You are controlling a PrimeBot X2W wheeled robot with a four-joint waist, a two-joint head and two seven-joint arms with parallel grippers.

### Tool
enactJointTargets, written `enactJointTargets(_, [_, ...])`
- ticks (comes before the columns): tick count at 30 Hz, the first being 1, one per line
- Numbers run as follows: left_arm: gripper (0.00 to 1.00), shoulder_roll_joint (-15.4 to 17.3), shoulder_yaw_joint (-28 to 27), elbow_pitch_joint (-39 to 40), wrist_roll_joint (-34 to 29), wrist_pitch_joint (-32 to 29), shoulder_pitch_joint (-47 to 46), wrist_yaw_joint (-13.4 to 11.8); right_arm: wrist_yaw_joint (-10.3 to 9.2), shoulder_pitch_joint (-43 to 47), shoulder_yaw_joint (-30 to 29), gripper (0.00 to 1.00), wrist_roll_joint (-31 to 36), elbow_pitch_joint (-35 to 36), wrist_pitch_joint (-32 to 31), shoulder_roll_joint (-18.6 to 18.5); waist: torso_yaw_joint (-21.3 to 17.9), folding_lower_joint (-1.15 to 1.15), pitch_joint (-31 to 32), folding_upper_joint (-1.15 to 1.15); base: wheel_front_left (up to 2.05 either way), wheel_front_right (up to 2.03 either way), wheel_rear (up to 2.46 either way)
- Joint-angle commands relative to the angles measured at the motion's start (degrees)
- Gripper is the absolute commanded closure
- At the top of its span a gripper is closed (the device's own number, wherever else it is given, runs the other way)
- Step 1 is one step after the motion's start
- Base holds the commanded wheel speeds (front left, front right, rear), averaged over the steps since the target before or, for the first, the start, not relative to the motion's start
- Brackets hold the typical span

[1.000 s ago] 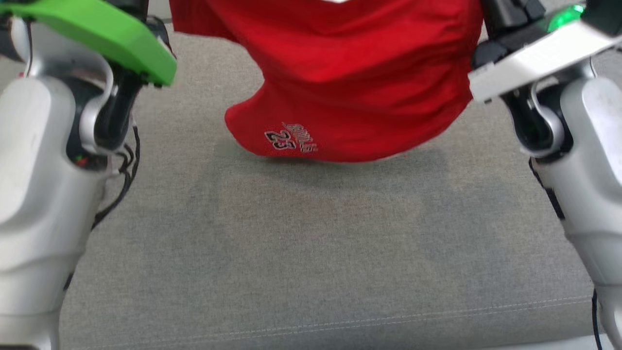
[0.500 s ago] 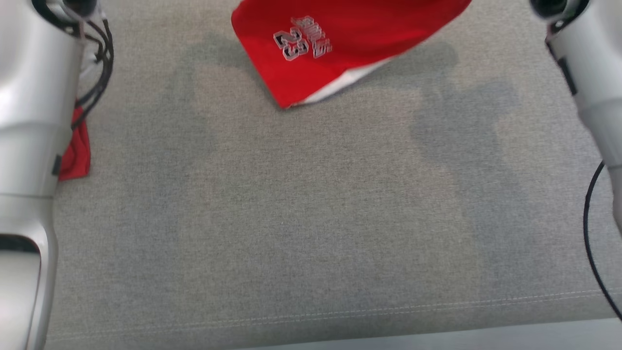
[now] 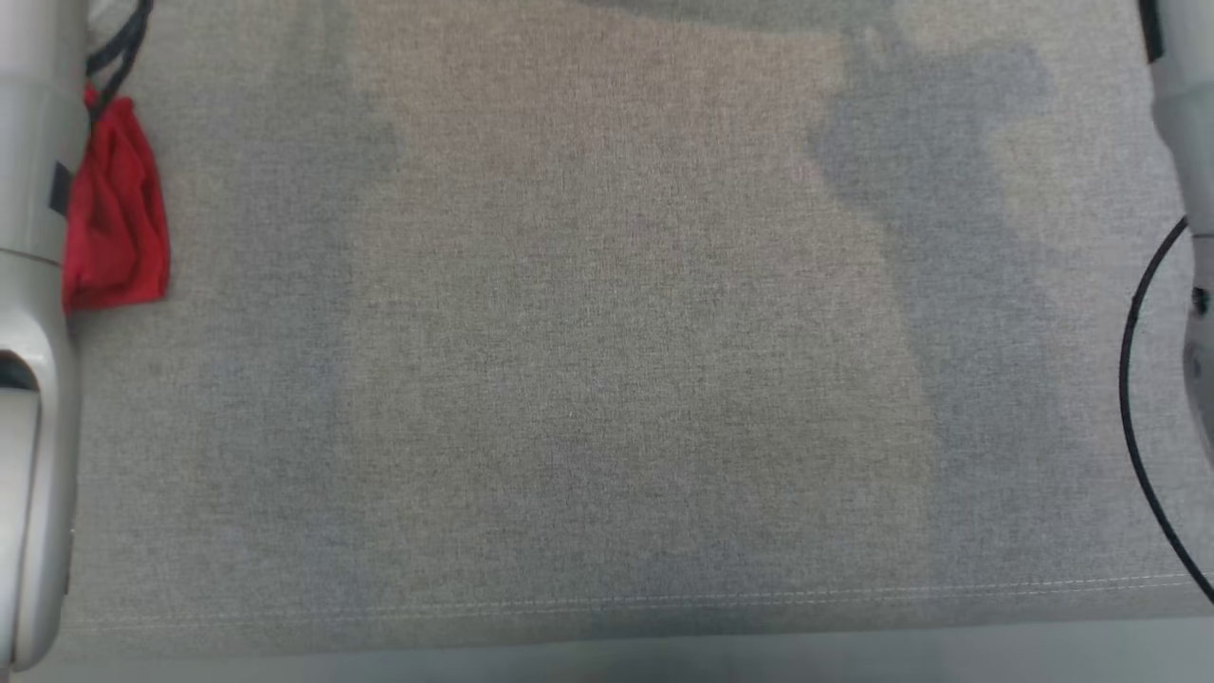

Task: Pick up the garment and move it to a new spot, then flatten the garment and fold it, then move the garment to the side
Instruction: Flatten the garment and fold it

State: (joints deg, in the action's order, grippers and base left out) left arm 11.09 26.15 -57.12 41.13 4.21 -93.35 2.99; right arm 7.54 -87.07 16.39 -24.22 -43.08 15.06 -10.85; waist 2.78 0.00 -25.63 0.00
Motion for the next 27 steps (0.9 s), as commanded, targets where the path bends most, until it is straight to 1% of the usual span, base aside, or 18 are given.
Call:
enactJointTargets(1, [1.0,-0.8,0.5,-2.0,0.0,0.2,0.9,0.8,-0.09,0.9,0.9,1.0,0.5,-1.3,0.1,0.6,0.0,0.0,-2.9,0.0,0.0,0.0,0.0])
enactJointTargets(6, [1.0,-2.6,1.0,-7.4,1.6,-2.0,3.6,2.7,-0.09,3.4,3.5,1.0,-0.7,-4.0,0.1,0.3,-0.1,0.0,-5.5,0.0,0.0,0.0,0.0])
enactJointTargets(10, [1.0,-3.2,1.0,-9.7,2.8,-2.6,5.3,3.3,-0.1,5.2,4.6,1.0,-2.6,-4.7,0.1,-0.1,-0.1,0.0,-6.4,0.0,0.0,0.0,0.0])
enactJointTargets(12, [1.0,-3.7,0.9,-10.5,3.4,-1.5,6.7,3.6,-0.09,6.9,5.5,1.0,-4.4,-4.4,0.1,-0.2,0.0,0.0,-6.8,0.0,0.0,0.0,0.0])
enactJointTargets(15, [1.0,-4.0,0.4,-10.9,4.4,1.5,9.3,4.1,-0.09,10.0,7.2,1.0,-7.2,-2.3,0.1,-0.9,0.1,0.0,-6.8,0.0,0.0,0.0,0.0])
enactJointTargets(16, [1.0,-3.8,1.4,-10.9,3.2,2.3,10.3,4.1,-0.08,11.4,7.4,1.0,-8.3,-1.1,0.1,-1.2,0.2,0.0,-6.6,0.0,0.0,0.0,0.0])
enactJointTargets(17, [1.0,-4.1,1.5,-10.8,3.7,3.4,11.7,4.3,-0.09,13.2,7.8,1.0,-9.7,-0.2,0.1,-1.4,0.2,0.0,-6.3,0.0,0.0,0.0,0.0])
enactJointTargets(18, [1.0,-4.2,2.5,-10.5,2.7,6.1,14.0,4.4,-0.08,16.8,8.4,1.0,-12.1,2.4,0.1,-2.3,0.6,0.0,-5.6,0.0,0.0,0.0,0.0])
enactJointTargets(21, [1.0,-4.7,2.8,-9.5,3.2,8.4,17.7,4.5,-0.08,22.4,9.4,1.0,-16.6,6.0,0.1,-2.8,0.9,0.0,-4.8,0.0,0.0,0.0,0.0])
enactJointTargets(23, [1.0,-4.8,2.8,-8.1,3.6,9.5,20.4,4.5,-0.06,25.9,8.9,1.0,-19.2,8.5,0.1,-3.5,0.9,0.0,-4.1,0.0,0.0,0.0,0.0])
enactJointTargets(26, [1.0,-4.2,2.9,-5.0,3.2,10.6,25.1,4.5,-0.06,32.7,9.4,1.0,-22.1,11.7,0.1,-3.7,0.8,0.0,-2.2,0.0,0.0,0.0,0.0])
enactJointTargets(27, [1.0,-3.5,2.9,-3.9,2.7,10.7,26.7,4.5,-0.06,34.6,10.1,1.0,-22.9,12.4,0.1,-3.8,0.7,0.0,-1.6,0.0,0.0,0.0,0.0])
